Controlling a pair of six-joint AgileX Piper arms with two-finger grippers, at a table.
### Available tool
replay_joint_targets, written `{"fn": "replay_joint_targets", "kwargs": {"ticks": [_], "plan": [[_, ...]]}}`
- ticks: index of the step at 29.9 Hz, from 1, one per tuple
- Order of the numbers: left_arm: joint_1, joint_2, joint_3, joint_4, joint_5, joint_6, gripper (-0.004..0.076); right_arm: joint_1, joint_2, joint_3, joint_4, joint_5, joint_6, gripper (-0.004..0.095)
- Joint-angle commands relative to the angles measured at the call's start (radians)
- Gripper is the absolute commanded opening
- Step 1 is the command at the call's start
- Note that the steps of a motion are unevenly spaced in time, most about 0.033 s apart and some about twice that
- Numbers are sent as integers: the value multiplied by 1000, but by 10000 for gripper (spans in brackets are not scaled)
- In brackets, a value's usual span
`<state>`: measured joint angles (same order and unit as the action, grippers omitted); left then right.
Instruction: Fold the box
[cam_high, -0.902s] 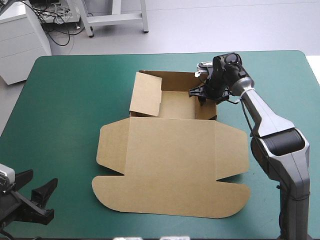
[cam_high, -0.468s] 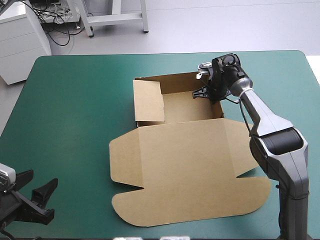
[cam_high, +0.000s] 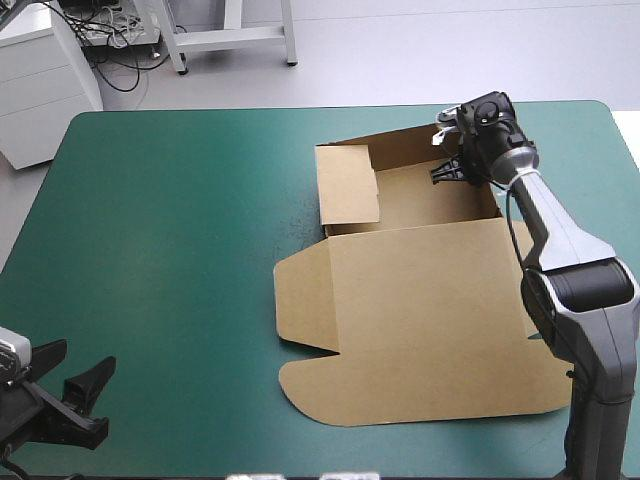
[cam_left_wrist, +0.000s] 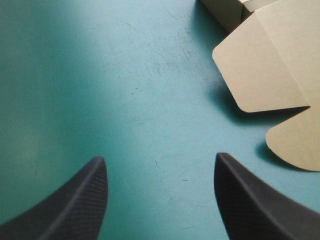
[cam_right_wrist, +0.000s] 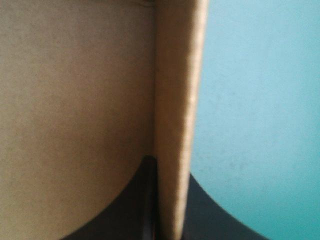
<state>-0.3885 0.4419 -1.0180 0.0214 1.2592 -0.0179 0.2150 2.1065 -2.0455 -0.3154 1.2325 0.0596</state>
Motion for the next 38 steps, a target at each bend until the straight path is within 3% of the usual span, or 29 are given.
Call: {"fn": "replay_joint_targets", "kwargs": {"ticks": [1,7,15,20,31,34,38], "plan": [[-4,11,-20,1,38,-7,442,-79,-65,-24,-145,16,-60,-18],[-4,11,-20,24,38,-7,442,-243,-65,-24,-127,16,-89,-18],[-4,11,-20,46,27,-3,442,-438,-56,-24,69,2,-159,-18],[-4,11,-20,72,27,-1,442,-483,-14,-24,171,8,-202,-18],[-4,11,-20,76,34,-1,442,-484,17,-24,195,-19,-199,-9],[-4,11,-20,84,34,-1,442,-484,17,-24,211,-15,-201,63],[-4,11,-20,84,37,-1,442,-484,17,-24,224,-15,-201,265]]}}
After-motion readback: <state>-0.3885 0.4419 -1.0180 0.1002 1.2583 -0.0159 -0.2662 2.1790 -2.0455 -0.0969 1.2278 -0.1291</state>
